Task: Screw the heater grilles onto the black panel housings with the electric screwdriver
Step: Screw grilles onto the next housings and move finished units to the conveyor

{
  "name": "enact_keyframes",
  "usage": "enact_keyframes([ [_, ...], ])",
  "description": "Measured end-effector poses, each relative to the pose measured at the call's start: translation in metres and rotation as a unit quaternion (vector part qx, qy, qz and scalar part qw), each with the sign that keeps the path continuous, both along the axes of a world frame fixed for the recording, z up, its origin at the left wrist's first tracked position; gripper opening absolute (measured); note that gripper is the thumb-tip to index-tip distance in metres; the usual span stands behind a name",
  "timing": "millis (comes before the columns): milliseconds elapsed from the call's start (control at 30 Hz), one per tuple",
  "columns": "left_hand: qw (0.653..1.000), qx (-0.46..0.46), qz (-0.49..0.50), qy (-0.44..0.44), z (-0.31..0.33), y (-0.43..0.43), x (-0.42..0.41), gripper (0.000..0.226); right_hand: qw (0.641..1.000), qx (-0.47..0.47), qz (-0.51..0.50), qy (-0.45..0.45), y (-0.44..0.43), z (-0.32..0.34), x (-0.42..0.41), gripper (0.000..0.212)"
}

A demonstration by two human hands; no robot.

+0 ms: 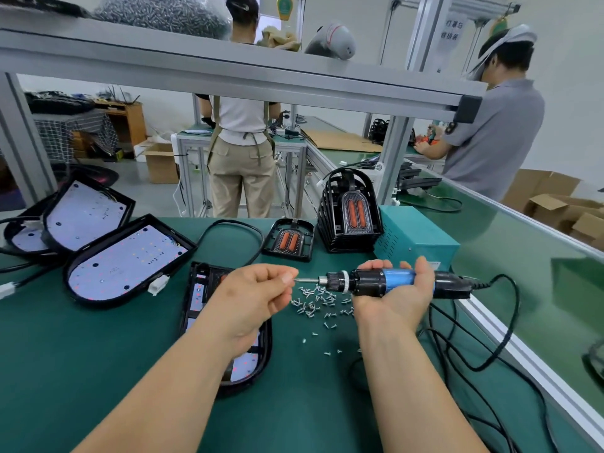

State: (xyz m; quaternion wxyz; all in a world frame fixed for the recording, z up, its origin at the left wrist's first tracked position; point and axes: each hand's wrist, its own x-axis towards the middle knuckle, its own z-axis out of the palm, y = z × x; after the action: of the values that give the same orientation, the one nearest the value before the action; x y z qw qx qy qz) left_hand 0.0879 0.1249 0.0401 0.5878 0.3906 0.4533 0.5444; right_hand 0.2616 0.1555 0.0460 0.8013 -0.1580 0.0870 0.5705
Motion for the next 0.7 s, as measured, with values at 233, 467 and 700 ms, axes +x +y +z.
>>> enact_keyframes([
  [233,0.957,0.066,0.045,0.280,0.004,-0.004,0.003,0.015,1.000,-0.005,-0.005,-0.016,0.000,0.000,0.002,0.025],
  [467,0.748,0.126,-0.119,0.641,0.003,-0.055,0.032,0.015,0.999,-0.014,-0.025,-0.023,0.002,-0.002,0.009,0.023],
  [700,0.641,0.110,-0.144,0.746,-0.017,-0.062,0.045,0.024,0.999,-0.005,-0.024,-0.039,0.000,-0.003,0.008,0.023],
])
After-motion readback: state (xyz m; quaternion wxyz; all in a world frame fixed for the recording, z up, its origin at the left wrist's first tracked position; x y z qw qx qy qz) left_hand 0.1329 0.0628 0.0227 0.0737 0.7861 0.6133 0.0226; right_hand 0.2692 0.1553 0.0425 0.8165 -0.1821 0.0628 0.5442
